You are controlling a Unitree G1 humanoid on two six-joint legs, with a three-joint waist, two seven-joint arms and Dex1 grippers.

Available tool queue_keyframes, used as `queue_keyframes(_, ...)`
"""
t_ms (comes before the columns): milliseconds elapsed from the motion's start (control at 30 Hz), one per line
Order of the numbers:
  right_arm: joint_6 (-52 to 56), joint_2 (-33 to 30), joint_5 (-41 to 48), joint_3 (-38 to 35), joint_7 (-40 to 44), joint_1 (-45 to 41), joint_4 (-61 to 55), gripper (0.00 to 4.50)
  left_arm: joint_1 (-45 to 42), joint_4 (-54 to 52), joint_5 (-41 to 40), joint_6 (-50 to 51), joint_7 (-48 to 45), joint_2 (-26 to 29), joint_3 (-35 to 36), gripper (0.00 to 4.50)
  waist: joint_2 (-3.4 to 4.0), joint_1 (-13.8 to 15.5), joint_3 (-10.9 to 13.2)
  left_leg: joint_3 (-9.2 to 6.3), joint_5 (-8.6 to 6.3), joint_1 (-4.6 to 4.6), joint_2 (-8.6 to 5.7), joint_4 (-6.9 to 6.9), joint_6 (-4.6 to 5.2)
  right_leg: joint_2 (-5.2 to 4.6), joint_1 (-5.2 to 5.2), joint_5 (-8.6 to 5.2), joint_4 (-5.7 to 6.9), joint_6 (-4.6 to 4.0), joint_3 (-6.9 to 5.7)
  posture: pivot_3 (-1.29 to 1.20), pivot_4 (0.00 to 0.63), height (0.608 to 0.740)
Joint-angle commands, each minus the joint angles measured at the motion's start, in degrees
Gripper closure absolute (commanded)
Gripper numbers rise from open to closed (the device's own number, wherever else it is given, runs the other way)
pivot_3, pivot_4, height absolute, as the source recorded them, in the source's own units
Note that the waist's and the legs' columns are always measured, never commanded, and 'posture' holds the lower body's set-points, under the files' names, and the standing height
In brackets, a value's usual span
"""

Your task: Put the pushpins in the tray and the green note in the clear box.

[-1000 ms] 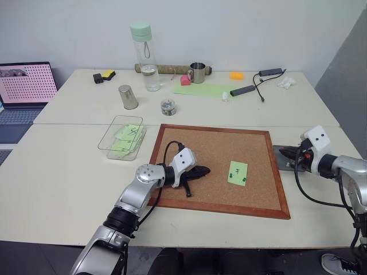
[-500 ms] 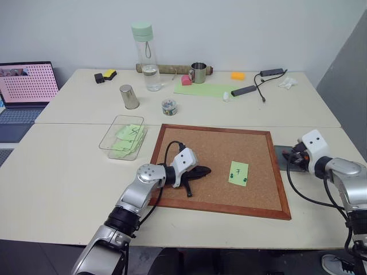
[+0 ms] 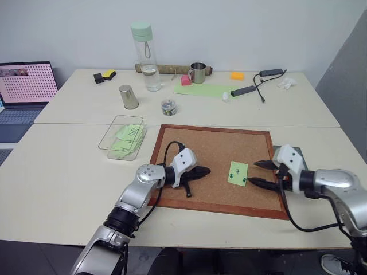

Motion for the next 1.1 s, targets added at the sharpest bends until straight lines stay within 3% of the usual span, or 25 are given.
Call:
queue_keyframes(33,-2.32,1.38,-1.16,1.39,-0.8,-0.71,0.71,1.42,1.41,0.81,1.19,1.61,-1.19,0.64,-1.65,4.5,-0.01,0.0,0.0,0.0,0.0,0.0,0.0,0.0,0.0,0.0,0.0,0.0,0.0,0.0,0.0,0.0,0.15,0.74)
queue_keyframes(233,-3.99,2.71,-1.9,2.15,-0.68,-1.36,3.82,1.42,1.74,0.39,1.17,1.86,-1.18,0.92,-1.6,4.5,0.0,-0.01,0.0,0.0,0.0,0.01,0.0,0.0,-0.01,0.0,-0.01,0.0,0.0,0.0,0.0,0.0,0.15,0.74)
queue_keyframes(267,-4.24,2.79,-1.87,2.07,-0.53,-1.35,4.12,1.79,1.79,0.33,1.19,1.87,-1.18,0.96,-1.61,4.5,-0.01,-0.01,0.0,0.0,0.0,0.01,0.0,0.0,-0.01,0.0,-0.01,0.0,0.0,0.0,0.0,0.0,0.15,0.74)
queue_keyframes(300,-4.58,2.83,-1.82,2.01,-0.32,-1.29,4.38,1.79,1.85,0.29,1.2,1.88,-1.19,1.01,-1.62,4.5,0.0,-0.02,0.0,0.0,0.0,0.0,0.0,0.0,-0.01,0.0,-0.01,0.0,0.0,0.0,0.0,0.0,0.15,0.74)
queue_keyframes(700,-5.47,2.72,-1.58,2.39,1.19,0.04,4.4,4.41,2.11,0.24,1.3,1.86,-1.27,1.2,-1.74,4.5,-0.01,-0.02,0.0,0.0,0.0,0.01,0.0,0.0,0.0,0.0,-0.01,0.0,0.0,0.0,-0.01,0.0,0.15,0.74)
queue_keyframes(1100,-1.34,2.85,4.57,-2.62,1.03,-0.68,-0.15,4.49,2.19,1.15,1.77,1.6,-0.66,1.05,-1.79,4.5,0.0,0.0,0.0,0.0,0.0,0.0,0.0,0.0,0.0,0.0,-0.01,0.0,0.0,0.0,-0.01,0.0,0.15,0.74)
